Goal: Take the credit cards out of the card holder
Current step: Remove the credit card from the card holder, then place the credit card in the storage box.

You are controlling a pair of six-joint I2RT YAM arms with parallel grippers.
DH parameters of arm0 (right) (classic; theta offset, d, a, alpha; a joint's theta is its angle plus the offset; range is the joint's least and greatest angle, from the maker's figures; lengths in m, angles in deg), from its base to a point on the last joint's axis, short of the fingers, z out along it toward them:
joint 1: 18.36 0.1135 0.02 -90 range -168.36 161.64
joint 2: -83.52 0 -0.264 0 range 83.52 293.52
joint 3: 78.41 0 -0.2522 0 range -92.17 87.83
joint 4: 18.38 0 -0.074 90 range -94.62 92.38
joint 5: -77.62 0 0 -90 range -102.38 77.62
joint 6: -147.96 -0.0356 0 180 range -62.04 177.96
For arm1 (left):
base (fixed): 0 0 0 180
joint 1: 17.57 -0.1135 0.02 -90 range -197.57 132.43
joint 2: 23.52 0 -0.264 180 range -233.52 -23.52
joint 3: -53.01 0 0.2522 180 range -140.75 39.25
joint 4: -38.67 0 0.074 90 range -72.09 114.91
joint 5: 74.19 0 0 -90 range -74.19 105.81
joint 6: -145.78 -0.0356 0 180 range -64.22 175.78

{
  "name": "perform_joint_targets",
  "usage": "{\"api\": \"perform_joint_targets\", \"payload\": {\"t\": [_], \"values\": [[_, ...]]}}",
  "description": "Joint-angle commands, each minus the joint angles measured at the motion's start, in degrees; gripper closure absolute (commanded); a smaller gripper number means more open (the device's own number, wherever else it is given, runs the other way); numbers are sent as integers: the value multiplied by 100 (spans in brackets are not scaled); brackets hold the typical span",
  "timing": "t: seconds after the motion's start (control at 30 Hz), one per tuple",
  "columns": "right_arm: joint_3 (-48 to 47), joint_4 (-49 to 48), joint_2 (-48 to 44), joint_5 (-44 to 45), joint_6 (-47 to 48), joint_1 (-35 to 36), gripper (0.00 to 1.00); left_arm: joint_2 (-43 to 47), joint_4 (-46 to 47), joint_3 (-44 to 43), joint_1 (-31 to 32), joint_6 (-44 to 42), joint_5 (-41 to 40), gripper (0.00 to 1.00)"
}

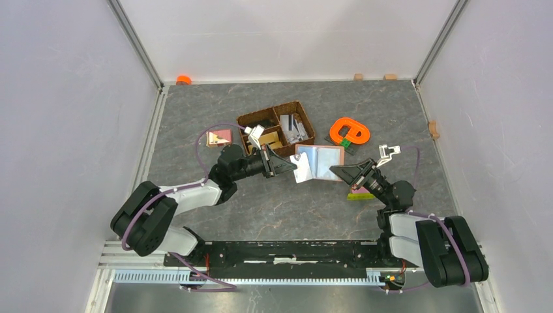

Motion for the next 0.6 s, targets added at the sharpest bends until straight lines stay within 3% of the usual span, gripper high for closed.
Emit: {"api": "perform_joint_targets", "payload": {"t": [0.0, 0.17, 0.3, 0.43, 0.57], "values": [[10, 88, -148, 83, 263, -53, 100, 138, -13, -30, -28, -277, -123, 98], [-303, 2307, -662, 613, 1452, -144, 100, 309, -477, -88, -29, -654, -424, 98], [-626, 4284, -1495, 1639, 2454, -154, 100, 459, -1478, -447, -43, -1182, -1150, 98], [-687, 5185, -2390, 2540, 2864, -157, 100, 186, -2072, -987, -119, -1223, -1577, 98], [-625, 5301, -2750, 2797, 2889, -153, 100, -355, -2528, -1598, -174, -1048, -2080, 98]]}}
